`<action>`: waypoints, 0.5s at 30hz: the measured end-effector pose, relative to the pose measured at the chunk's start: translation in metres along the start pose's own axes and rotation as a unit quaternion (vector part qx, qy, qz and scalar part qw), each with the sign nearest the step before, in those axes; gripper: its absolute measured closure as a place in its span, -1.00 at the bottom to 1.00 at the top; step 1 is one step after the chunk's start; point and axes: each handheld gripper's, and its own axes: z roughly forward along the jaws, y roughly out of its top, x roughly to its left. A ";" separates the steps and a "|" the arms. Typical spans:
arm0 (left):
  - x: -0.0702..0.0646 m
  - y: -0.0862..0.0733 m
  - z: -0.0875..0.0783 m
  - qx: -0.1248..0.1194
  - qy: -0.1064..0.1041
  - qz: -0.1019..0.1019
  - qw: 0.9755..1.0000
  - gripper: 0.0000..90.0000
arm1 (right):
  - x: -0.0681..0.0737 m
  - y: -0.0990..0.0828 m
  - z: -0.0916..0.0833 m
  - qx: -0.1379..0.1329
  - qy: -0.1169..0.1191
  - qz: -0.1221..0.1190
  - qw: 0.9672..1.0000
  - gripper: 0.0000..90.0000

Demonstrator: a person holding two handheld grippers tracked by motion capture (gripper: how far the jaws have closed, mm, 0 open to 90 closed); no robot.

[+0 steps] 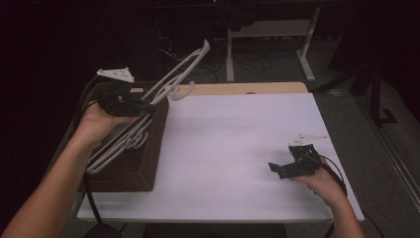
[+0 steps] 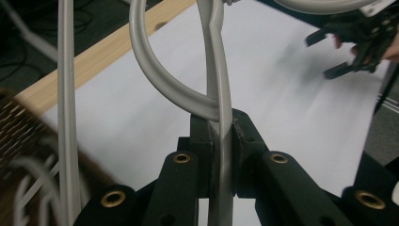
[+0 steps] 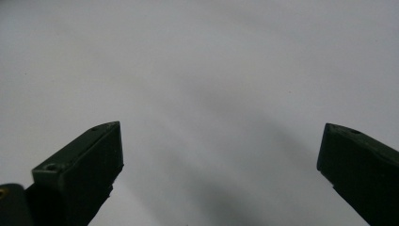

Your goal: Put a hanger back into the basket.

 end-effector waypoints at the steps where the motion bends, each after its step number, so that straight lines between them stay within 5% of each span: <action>1: 0.004 -0.006 -0.004 0.002 0.005 -0.002 1.000 0.82 | 0.000 0.000 0.000 0.000 -0.001 0.000 1.000 -0.99; 15: 0.054 -0.093 -0.033 0.046 0.051 -0.048 0.997 0.81 | -0.005 -0.001 0.001 0.002 -0.009 0.008 1.000 -0.98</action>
